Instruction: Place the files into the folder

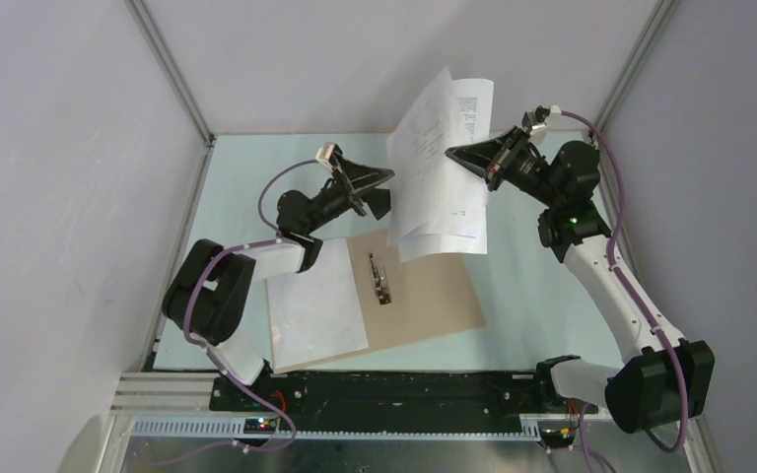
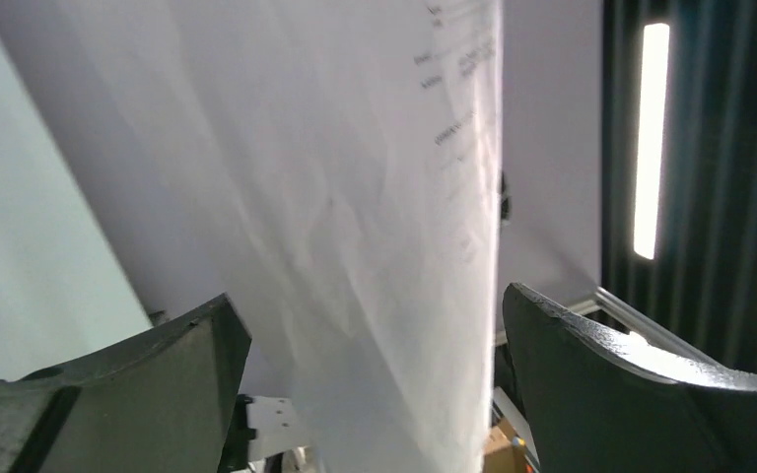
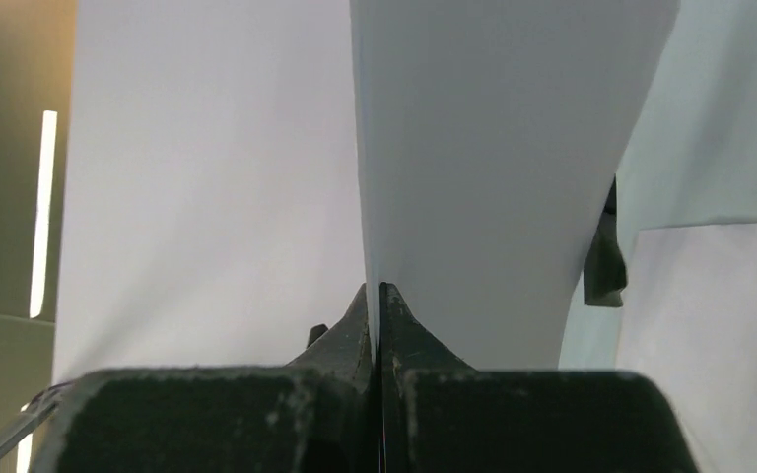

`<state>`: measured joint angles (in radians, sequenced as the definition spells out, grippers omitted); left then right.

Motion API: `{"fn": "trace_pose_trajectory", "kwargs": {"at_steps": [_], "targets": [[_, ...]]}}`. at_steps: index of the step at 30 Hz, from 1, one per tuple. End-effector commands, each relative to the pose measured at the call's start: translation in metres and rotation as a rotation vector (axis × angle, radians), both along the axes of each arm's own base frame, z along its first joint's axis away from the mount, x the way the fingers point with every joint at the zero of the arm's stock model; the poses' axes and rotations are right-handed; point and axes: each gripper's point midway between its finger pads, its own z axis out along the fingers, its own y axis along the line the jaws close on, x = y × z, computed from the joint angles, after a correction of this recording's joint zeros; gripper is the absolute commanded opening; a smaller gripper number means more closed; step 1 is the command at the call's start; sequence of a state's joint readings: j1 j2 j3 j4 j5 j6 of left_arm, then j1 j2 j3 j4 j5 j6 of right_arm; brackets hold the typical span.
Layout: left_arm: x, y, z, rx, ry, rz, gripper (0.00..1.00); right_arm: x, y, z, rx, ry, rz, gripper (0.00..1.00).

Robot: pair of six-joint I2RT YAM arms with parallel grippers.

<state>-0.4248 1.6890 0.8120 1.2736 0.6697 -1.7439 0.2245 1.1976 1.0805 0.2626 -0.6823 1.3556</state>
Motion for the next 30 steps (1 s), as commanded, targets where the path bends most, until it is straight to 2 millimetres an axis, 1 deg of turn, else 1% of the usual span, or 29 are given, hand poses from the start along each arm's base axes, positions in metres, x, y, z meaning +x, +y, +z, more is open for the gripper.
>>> {"fn": "trace_pose_trajectory", "kwargs": {"at_steps": [1,2,3,5,6,7,9,12,13,14,15,19,23,24,25,26,27,28,29,30], "targets": [[-0.037,0.02,0.063,-0.154,-0.133,-0.037,1.0,-0.009,0.009,0.039,0.07,-0.072,0.045,0.0],[-0.04,0.022,0.067,-0.159,-0.143,-0.037,1.0,-0.01,0.011,0.044,0.08,-0.077,0.052,0.0],[-0.042,0.023,0.066,-0.158,-0.142,-0.037,1.0,-0.012,0.014,0.047,0.085,-0.081,0.064,0.0],[-0.046,0.025,0.069,-0.158,-0.154,-0.035,1.0,-0.018,0.019,0.067,0.099,-0.115,0.081,0.0],[-0.049,0.026,0.072,-0.159,-0.168,-0.035,1.0,-0.018,0.022,0.068,0.09,-0.109,0.086,0.0],[-0.051,0.026,0.072,-0.158,-0.173,-0.037,1.0,-0.022,0.028,0.071,0.086,-0.114,0.101,0.0],[-0.057,0.029,0.081,-0.166,-0.198,-0.038,1.0,-0.025,0.034,0.079,0.067,-0.128,0.117,0.0],[-0.067,0.035,0.095,-0.182,-0.236,-0.039,1.0,-0.027,0.039,0.073,0.033,-0.127,0.129,0.0],[-0.069,0.037,0.097,-0.183,-0.24,-0.036,1.0,-0.026,0.038,0.063,-0.007,-0.117,0.126,0.0],[-0.071,0.04,0.098,-0.184,-0.247,-0.03,1.0,-0.028,0.035,0.059,-0.033,-0.12,0.125,0.0],[-0.072,0.045,0.101,-0.185,-0.257,-0.02,1.0,-0.029,0.032,0.046,-0.089,-0.112,0.118,0.0],[-0.073,0.047,0.097,-0.157,-0.267,-0.01,1.0,-0.033,0.023,0.008,-0.227,-0.087,0.128,0.0],[-0.075,0.045,0.092,-0.123,-0.281,-0.004,0.99,-0.034,0.016,-0.016,-0.315,-0.073,0.103,0.0],[-0.072,0.043,0.086,-0.093,-0.254,-0.004,0.96,-0.033,0.014,-0.019,-0.328,-0.073,0.091,0.0],[-0.075,0.042,0.084,-0.061,-0.291,0.005,0.94,-0.033,0.014,-0.024,-0.347,-0.078,0.09,0.0],[-0.07,0.037,0.074,-0.014,-0.241,0.008,0.91,-0.033,0.014,-0.027,-0.357,-0.08,0.092,0.0],[-0.068,0.034,0.065,0.043,-0.239,0.018,0.89,-0.033,0.014,-0.031,-0.377,-0.092,0.096,0.0],[-0.068,0.033,0.063,0.065,-0.244,0.021,0.84,-0.035,0.015,-0.035,-0.39,-0.093,0.1,0.0],[-0.068,0.03,0.055,0.113,-0.241,0.024,0.82,-0.036,0.015,-0.038,-0.409,-0.112,0.1,0.0],[-0.068,0.029,0.052,0.133,-0.245,0.027,0.77,-0.037,0.014,-0.044,-0.422,-0.129,0.1,0.0]]}}
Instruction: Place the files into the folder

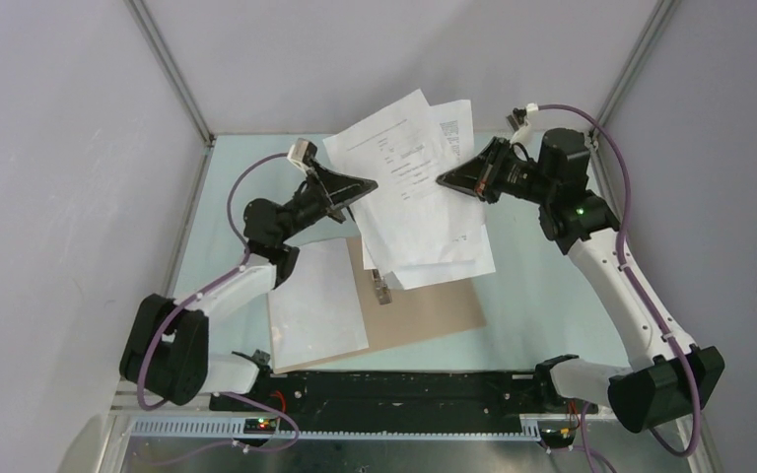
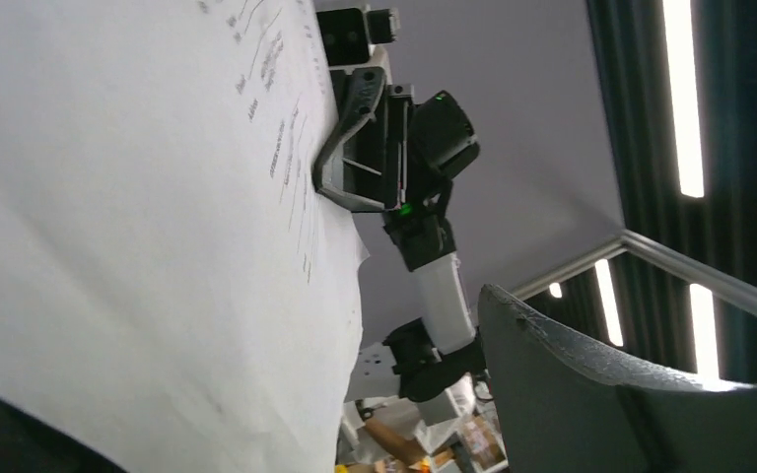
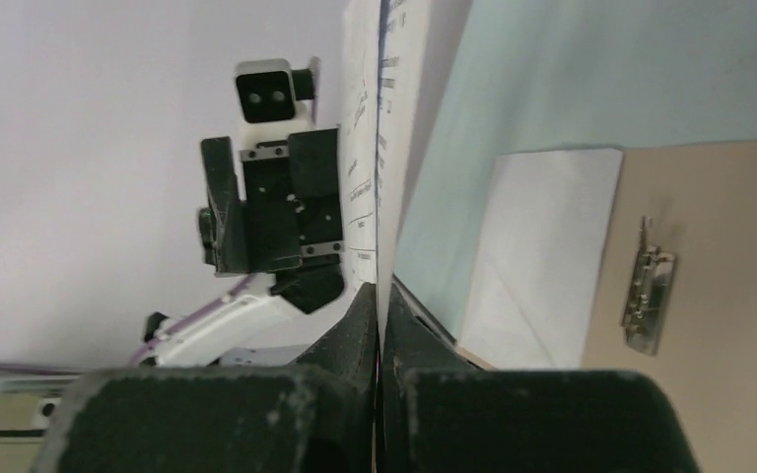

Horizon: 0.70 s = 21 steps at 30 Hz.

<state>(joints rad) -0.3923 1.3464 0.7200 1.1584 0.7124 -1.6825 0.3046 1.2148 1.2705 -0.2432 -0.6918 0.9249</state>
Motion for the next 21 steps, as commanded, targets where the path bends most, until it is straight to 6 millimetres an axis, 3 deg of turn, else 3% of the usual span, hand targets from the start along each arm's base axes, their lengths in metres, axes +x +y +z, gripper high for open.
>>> {"fn": "trace_pose_trajectory", "kwargs": {"at_steps": [1,5,15,16,17,18,19,21], "targets": [[-0.005,-0.008,-0.024,0.183,-0.054,0.031,0.75,-0.012,-0.003,-0.015,-0.088,-0.104,0.026,0.0],[-0.008,-0.012,-0.045,0.266,-0.058,0.029,0.57,-0.024,-0.001,-0.031,-0.072,-0.166,0.072,0.0],[-0.022,-0.018,-0.077,0.416,-0.135,0.016,0.29,-0.045,-0.005,-0.058,-0.029,-0.26,0.136,0.0],[-0.023,-0.018,-0.079,0.426,-0.15,0.016,0.29,-0.045,-0.006,-0.061,-0.012,-0.256,0.131,0.0],[-0.024,-0.018,-0.082,0.433,-0.148,0.012,0.37,-0.046,-0.009,-0.068,0.015,-0.213,0.131,0.0],[-0.026,-0.019,-0.083,0.437,-0.154,0.008,0.47,-0.046,-0.01,-0.061,0.045,-0.247,0.129,0.0],[-0.027,-0.018,-0.086,0.441,-0.149,0.006,0.61,-0.047,-0.014,-0.067,0.075,-0.204,0.126,0.0],[-0.028,-0.017,-0.09,0.446,-0.137,0.011,0.67,-0.046,-0.019,-0.061,0.105,-0.23,0.116,0.0]]}}
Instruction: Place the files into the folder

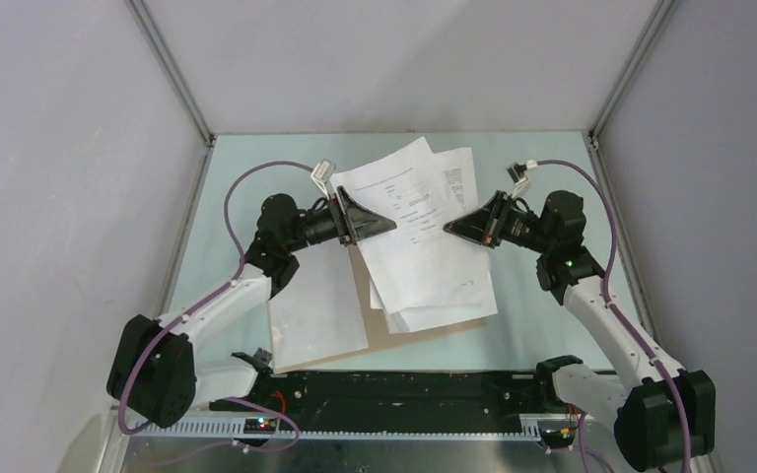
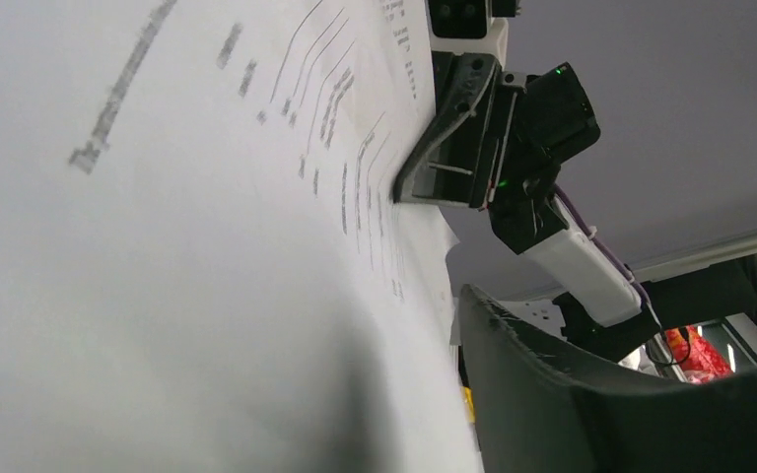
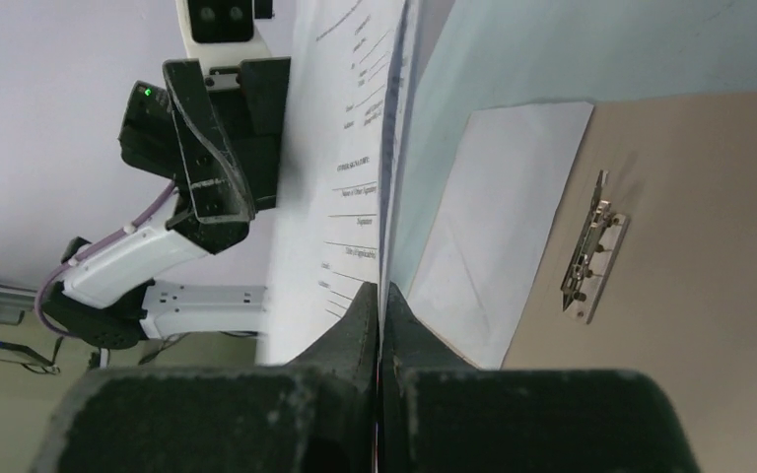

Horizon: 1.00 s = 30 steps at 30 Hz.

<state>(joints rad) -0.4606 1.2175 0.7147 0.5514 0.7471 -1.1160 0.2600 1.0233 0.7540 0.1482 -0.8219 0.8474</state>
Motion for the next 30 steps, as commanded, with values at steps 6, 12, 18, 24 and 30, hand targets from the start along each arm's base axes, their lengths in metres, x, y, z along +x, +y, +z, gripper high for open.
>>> {"fn": "trace_pose_trajectory", "kwargs": {"at_steps": [6,12,18,24,30], "targets": [[-0.008,0.004,-0.009,0.025,0.035,0.008,0.59,-0.007,-0.01,0.038,0.12,-0.129,0.005,0.0],[-0.001,0.004,-0.011,0.054,0.027,0.037,0.5,-0.015,-0.003,0.045,0.146,-0.145,0.055,0.0],[0.001,0.004,-0.017,0.125,-0.015,0.052,0.31,-0.019,0.004,0.033,0.112,-0.142,0.063,0.0],[-0.001,0.002,-0.016,0.202,-0.096,0.052,0.03,-0.021,0.008,0.027,0.077,-0.172,0.057,0.0],[-0.008,-0.002,-0.016,0.303,-0.243,0.04,0.0,-0.023,0.007,0.011,0.019,-0.197,0.045,0.03]]}}
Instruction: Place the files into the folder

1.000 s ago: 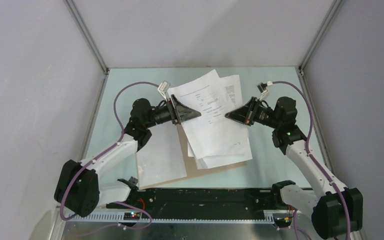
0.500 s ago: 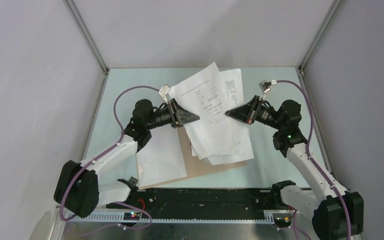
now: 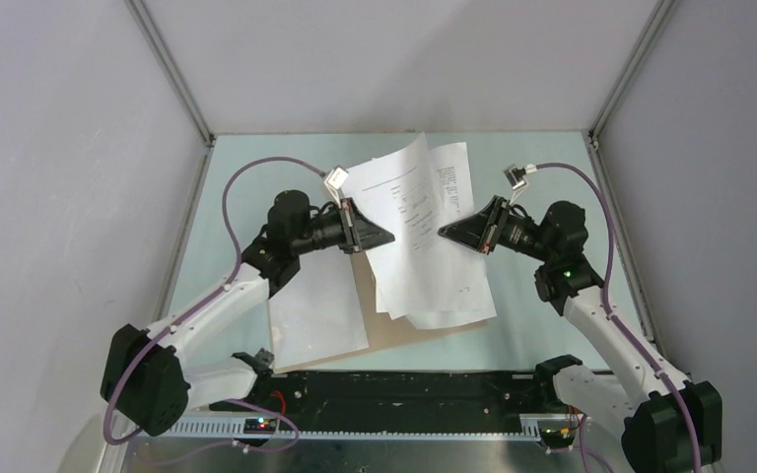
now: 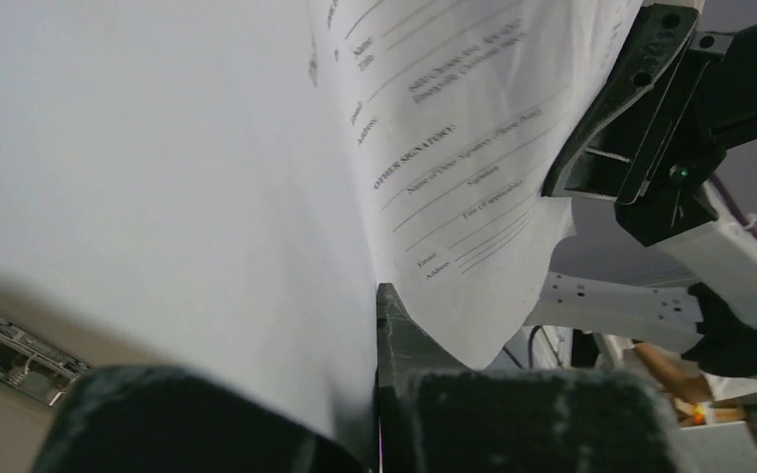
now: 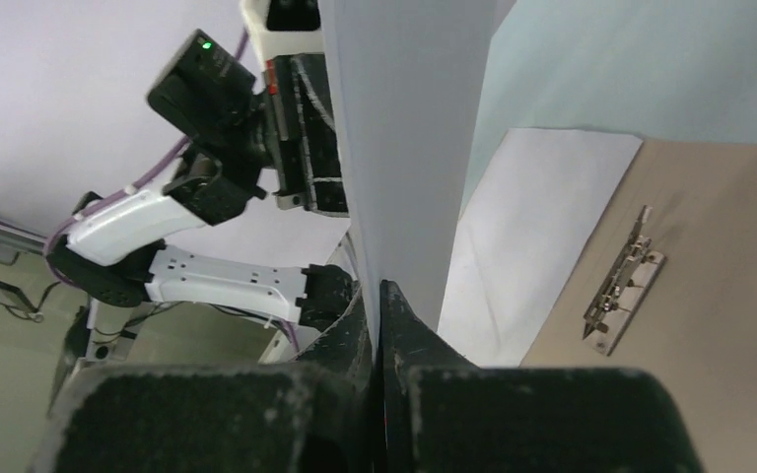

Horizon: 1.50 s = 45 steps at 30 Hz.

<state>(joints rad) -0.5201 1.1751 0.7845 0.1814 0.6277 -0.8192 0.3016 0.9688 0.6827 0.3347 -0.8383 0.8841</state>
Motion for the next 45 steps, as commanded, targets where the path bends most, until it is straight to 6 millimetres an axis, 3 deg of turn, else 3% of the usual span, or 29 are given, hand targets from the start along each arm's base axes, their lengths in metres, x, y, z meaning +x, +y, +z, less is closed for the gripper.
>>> {"fn": "trace_pose_trajectory", "kwargs": {"at_steps": [1,4,8,12,15,24,34,35,38,40,41,45], "targets": [[-0.006,-0.001,0.015,0.099,-0.22,-0.025,0.0,-0.003,-0.003,-0.01,-0.051,-0.07,-0.023,0.06],[-0.006,-0.002,0.003,0.163,-0.274,-0.033,0.0,0.001,-0.006,-0.027,-0.089,-0.09,-0.059,0.24],[-0.002,-0.009,-0.021,0.256,-0.332,-0.032,0.0,0.002,-0.003,-0.046,-0.085,-0.103,-0.049,0.33],[0.003,-0.015,-0.031,0.294,-0.348,-0.025,0.0,0.003,-0.003,-0.059,-0.089,-0.11,-0.051,0.41],[0.002,-0.017,-0.032,0.298,-0.356,-0.038,0.0,0.003,-0.006,-0.066,-0.108,-0.114,-0.053,0.45],[-0.015,-0.016,-0.022,0.277,-0.404,-0.112,0.0,0.0,-0.018,-0.058,-0.023,-0.148,0.005,0.59],[-0.029,-0.018,-0.024,0.337,-0.45,-0.133,0.0,-0.012,-0.009,-0.046,-0.013,-0.219,0.076,0.57],[-0.026,-0.018,-0.024,0.355,-0.459,-0.111,0.0,-0.013,-0.007,-0.054,-0.035,-0.182,0.076,0.56],[-0.021,-0.016,-0.025,0.401,-0.481,-0.049,0.01,-0.01,-0.007,-0.053,-0.092,-0.242,0.023,0.47],[-0.017,-0.011,-0.024,0.422,-0.489,-0.002,0.1,-0.009,-0.007,-0.057,-0.124,-0.241,-0.005,0.34],[-0.017,-0.01,-0.027,0.428,-0.483,0.01,0.12,-0.008,-0.008,-0.058,-0.132,-0.246,-0.02,0.31],[-0.007,0.001,-0.031,0.459,-0.492,0.121,0.4,-0.009,-0.008,-0.062,-0.17,-0.284,-0.046,0.22]]}}
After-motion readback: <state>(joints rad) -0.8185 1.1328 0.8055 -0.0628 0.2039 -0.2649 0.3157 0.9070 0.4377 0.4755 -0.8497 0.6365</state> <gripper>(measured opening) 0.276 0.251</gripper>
